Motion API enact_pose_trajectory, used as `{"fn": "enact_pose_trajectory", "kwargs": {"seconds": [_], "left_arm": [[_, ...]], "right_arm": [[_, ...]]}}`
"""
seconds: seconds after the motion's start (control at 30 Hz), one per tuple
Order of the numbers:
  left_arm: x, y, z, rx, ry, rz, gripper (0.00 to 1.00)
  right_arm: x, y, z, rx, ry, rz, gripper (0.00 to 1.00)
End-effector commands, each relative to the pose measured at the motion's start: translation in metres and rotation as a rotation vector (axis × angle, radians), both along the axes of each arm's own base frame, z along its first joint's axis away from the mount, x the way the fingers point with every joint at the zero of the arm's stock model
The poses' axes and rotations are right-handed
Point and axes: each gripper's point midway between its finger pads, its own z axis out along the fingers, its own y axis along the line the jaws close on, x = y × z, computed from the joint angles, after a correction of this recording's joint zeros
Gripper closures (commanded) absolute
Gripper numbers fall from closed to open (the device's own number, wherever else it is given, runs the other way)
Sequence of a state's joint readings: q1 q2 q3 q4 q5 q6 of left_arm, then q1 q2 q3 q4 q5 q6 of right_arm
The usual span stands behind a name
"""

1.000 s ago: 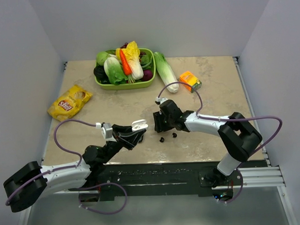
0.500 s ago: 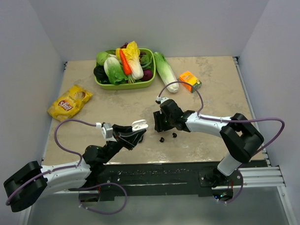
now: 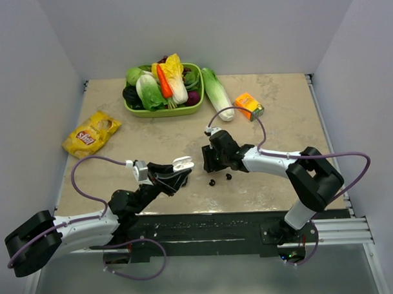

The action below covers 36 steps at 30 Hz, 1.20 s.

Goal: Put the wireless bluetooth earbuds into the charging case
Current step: Pick up the earbud from the center of the board.

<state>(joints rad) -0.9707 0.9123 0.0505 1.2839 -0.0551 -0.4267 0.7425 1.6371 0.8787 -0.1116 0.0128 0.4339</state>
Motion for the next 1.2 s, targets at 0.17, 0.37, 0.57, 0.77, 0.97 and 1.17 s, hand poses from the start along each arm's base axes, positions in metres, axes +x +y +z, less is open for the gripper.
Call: {"fn": "enact_pose_trajectory", "kwargs": {"seconds": [0.17, 0.37, 0.57, 0.77, 0.97, 1.17], "left_arm": [[-0.030, 0.041, -0.075, 0.069, 0.036, -0.006, 1.00], [-0.030, 0.040, -0.075, 0.069, 0.039, -0.007, 1.00], [-0.030, 0.040, -0.075, 0.069, 0.041, -0.008, 1.00], [-0.031, 0.039, -0.075, 0.069, 0.042, -0.015, 1.00], [-0.031, 0.039, -0.075, 0.068, 0.045, -0.016, 1.00], [-0.031, 0.038, -0.074, 0.066, 0.042, -0.019, 1.00]], "right_arm": [[0.001, -0.027, -0.024, -0.099, 0.017, -0.071, 0.56], [0.005, -0.029, -0.024, -0.111, 0.005, -0.086, 0.61], [0.010, -0.034, -0.020, -0.128, -0.022, -0.111, 0.72], [0.012, -0.038, -0.017, -0.141, -0.037, -0.122, 0.78], [0.016, -0.047, -0.010, -0.173, -0.065, -0.148, 0.65], [0.017, -0.050, -0.006, -0.188, -0.081, -0.150, 0.64]]}}
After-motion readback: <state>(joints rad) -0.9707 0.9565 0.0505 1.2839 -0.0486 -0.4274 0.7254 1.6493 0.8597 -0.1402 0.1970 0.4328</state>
